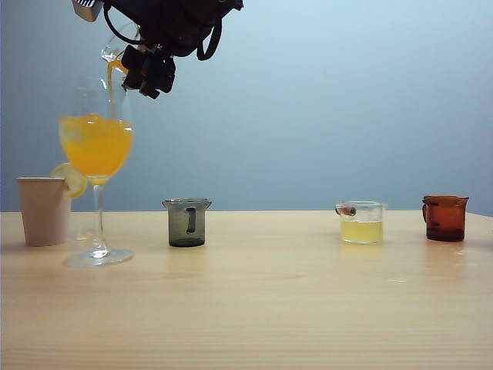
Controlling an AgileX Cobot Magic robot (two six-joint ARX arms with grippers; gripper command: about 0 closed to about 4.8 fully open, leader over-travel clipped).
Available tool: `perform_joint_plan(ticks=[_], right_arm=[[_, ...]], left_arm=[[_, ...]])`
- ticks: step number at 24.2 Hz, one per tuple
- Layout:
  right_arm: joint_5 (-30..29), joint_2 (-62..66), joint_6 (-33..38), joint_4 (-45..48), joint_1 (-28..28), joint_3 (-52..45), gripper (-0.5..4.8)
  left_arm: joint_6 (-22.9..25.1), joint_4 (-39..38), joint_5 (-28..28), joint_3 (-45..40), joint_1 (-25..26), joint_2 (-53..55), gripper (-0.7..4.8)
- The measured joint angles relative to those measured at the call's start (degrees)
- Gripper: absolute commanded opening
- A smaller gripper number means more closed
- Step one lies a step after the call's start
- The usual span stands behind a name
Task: Pick up the second measuring cup from the left, pour the orange juice inside into the goblet, and finally put the measuring cup back in its original place.
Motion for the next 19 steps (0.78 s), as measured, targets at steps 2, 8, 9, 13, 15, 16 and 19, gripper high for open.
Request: perform_joint_plan(ticks=[2, 8, 9, 13, 15, 16, 19], right_arm=[[0.02, 0.00, -0.11, 0.00, 0.00, 0.00, 2.11], [0.00, 0.00, -0.90, 0.00, 0.00, 0.00, 2.11], [0.02, 0.00, -1.38, 0.00, 0.00, 0.00, 2.11], [0.02, 0.00, -1.73, 0.02, 0.00, 0.00, 2.11], [0.02, 0.00, -1.84, 0.00, 0.00, -0.02, 2.11], [0.02, 0.00, -2.21, 0.02, 0.00, -0.09, 2.11], [0.02, -0.02, -3.43, 0.02, 0.00, -0.11, 2.11]], left_arm=[[0.00, 0.00, 0.00, 0.00, 0.00, 0.00, -0.03], [0.00, 0.00, 0.00, 0.00, 0.00, 0.00, -0.03], [0.00, 0.00, 0.00, 0.00, 0.00, 0.00, -0.03], [0.00, 0.00, 0.00, 0.00, 0.00, 0.00, -0.03], [0.00, 0.00, 0.00, 0.00, 0.00, 0.00, -0.03], [0.00, 0.00, 0.00, 0.00, 0.00, 0.00, -0.03], [0.00, 0.00, 0.00, 0.00, 0.00, 0.00, -0.03]])
